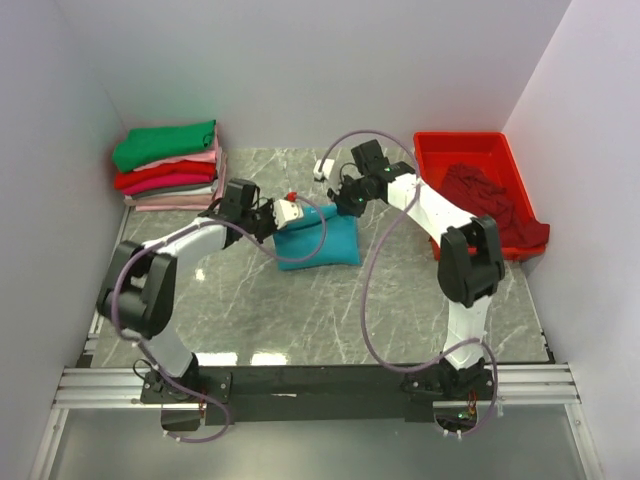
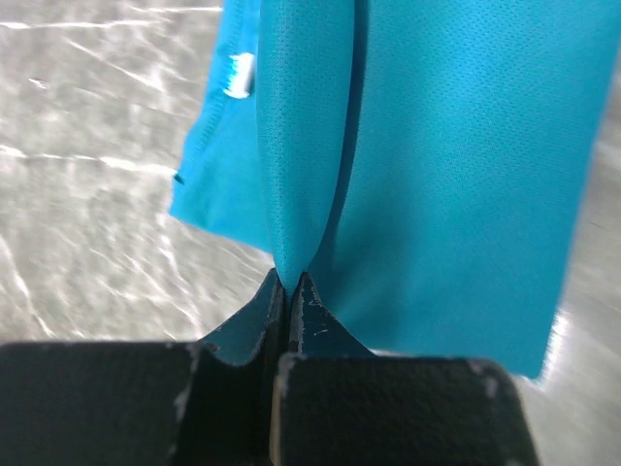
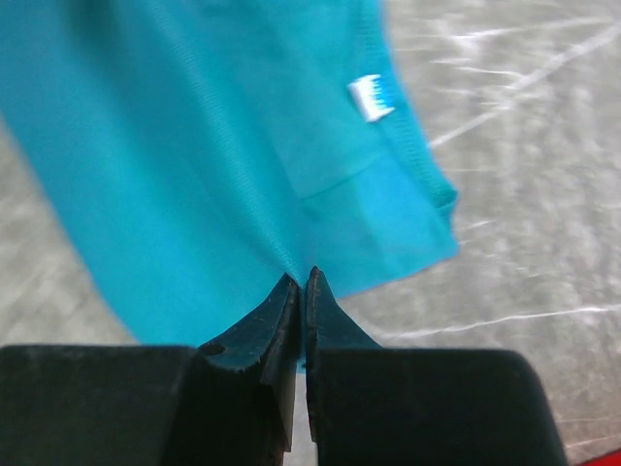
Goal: Fold and stack the t-shirts
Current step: Fold the tshirt
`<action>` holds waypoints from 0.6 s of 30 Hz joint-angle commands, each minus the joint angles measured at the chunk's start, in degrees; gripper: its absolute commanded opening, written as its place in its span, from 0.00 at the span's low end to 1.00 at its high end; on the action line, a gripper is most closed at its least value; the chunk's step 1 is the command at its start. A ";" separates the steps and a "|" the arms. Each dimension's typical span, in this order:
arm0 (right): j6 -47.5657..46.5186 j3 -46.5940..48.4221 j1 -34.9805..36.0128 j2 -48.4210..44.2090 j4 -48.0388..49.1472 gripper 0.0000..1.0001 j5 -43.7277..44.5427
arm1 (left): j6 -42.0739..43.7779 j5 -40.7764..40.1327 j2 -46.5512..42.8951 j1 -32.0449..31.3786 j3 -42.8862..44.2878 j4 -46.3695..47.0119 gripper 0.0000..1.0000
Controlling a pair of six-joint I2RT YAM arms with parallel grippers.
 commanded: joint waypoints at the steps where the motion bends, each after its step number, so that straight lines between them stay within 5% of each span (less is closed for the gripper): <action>1: 6.43 6.49 -1.68 3.86 3.94 0.00 5.58 | -0.21 0.95 4.35 1.02 3.94 8.74 0.00; 11: 11.53 1.76 -4.76 4.05 14.75 0.00 8.40 | -0.21 2.28 10.59 1.46 12.10 17.03 0.00; 18: 12.76 11.41 -4.76 11.24 11.33 0.00 8.49 | 0.14 -0.81 16.83 1.99 16.96 15.09 0.00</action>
